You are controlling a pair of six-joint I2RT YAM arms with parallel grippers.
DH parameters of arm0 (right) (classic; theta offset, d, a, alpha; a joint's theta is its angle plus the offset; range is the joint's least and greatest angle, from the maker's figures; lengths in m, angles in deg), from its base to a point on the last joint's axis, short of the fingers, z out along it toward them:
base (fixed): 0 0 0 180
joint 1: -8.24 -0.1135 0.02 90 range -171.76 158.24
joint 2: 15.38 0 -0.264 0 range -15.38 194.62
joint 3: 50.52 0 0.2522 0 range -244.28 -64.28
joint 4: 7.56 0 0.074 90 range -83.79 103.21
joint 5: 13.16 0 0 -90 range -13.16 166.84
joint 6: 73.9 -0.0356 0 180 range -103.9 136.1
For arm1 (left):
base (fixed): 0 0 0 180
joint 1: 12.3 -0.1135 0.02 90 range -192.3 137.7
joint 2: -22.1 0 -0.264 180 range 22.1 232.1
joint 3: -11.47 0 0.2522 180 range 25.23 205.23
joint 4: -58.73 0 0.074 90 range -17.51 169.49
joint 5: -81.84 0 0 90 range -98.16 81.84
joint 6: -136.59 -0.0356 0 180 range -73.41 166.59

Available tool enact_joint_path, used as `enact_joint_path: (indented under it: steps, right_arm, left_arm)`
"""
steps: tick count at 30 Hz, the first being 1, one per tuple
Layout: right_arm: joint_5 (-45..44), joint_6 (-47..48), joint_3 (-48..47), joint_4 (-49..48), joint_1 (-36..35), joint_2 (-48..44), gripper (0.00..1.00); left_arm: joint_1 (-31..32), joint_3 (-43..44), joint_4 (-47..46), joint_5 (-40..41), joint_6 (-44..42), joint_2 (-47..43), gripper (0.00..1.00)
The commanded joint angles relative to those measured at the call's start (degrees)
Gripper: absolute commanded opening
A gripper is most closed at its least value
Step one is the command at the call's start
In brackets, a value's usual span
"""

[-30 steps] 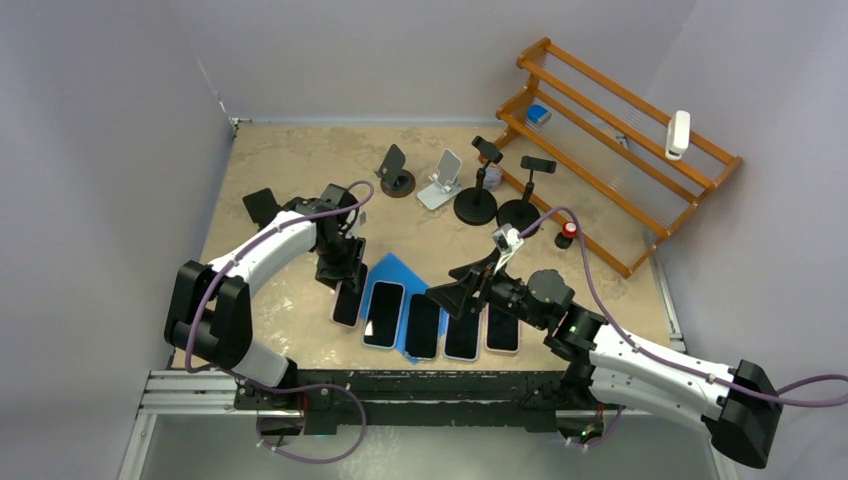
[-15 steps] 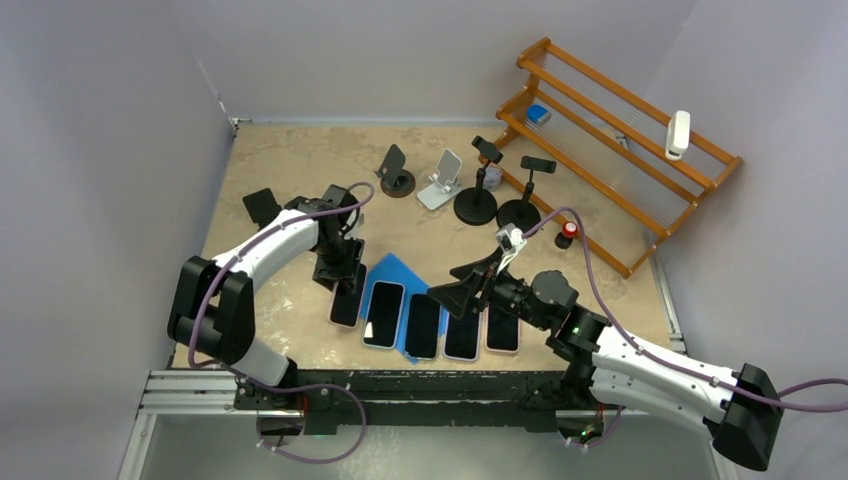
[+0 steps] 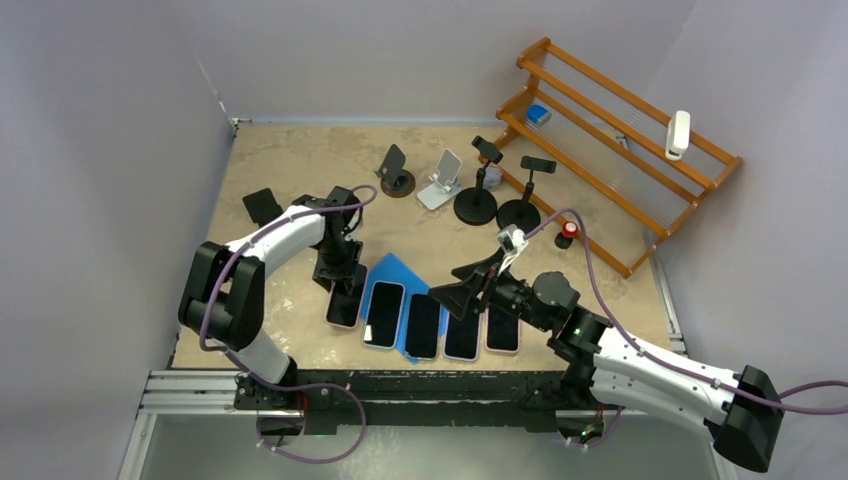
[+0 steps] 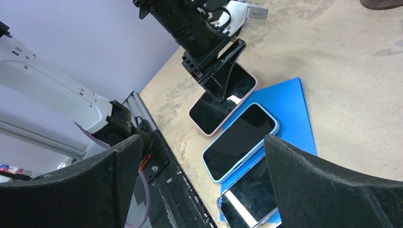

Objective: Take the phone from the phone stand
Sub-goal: Place the phone at the center of the board.

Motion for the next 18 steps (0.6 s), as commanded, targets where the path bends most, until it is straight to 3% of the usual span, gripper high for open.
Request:
enact_joint_path:
  steps: [1, 18]
  right_arm:
    - [-1.54, 1.36, -0.15, -0.85, -0.13, -0.96, 0.98]
    - [-2.35, 1.8, -0.77, 0.38, -0.14, -0.63, 0.98]
  left_arm:
    - [-0.56, 1.84, -2.02, 0.41, -0.21, 1.46, 0.42]
    - [-1.77, 0.65, -4.51, 1.51, -0.5, 5.05, 0.5]
